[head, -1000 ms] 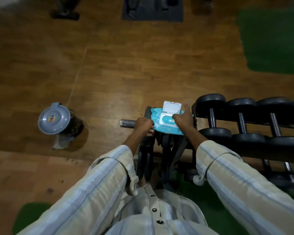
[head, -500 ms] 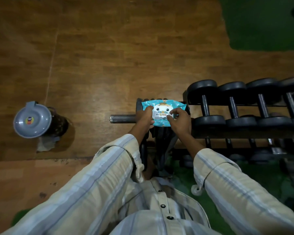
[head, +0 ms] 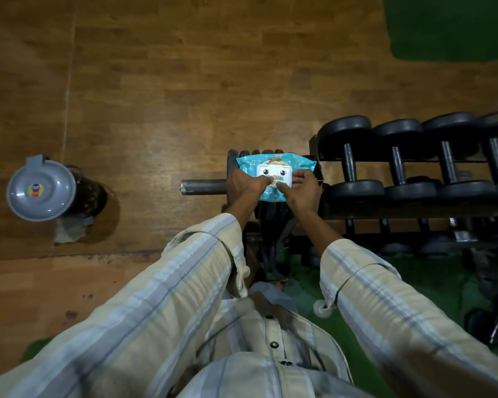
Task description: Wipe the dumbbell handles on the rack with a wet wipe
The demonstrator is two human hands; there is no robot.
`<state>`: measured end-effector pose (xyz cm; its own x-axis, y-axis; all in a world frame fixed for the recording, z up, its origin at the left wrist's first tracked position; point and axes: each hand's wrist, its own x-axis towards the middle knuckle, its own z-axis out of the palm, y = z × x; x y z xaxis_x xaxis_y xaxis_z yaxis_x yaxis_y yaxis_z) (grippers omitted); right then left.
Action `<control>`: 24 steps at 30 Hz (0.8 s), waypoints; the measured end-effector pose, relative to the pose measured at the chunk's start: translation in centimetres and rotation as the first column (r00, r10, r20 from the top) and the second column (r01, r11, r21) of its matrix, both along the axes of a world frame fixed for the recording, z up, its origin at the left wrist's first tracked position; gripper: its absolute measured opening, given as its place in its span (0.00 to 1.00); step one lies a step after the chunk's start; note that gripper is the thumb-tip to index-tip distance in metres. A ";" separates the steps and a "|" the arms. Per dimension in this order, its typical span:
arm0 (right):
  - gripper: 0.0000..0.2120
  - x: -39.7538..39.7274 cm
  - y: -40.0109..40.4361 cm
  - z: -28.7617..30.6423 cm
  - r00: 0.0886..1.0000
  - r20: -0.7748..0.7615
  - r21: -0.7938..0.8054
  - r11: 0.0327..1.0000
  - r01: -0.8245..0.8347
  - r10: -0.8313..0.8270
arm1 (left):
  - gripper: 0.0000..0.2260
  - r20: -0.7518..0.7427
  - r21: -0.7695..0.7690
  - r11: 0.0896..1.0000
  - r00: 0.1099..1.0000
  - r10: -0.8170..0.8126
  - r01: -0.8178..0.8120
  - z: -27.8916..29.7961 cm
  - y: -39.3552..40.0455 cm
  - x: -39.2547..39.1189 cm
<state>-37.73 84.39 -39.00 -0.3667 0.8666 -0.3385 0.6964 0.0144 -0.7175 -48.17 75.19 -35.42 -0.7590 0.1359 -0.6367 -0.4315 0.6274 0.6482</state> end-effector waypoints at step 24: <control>0.13 0.4 0.9 3.7 0.998 -0.048 0.060 0.998 0.030 -0.027 | 0.21 -0.171 0.004 0.995 0.980 -0.101 0.103 3.6 -0.7 1.8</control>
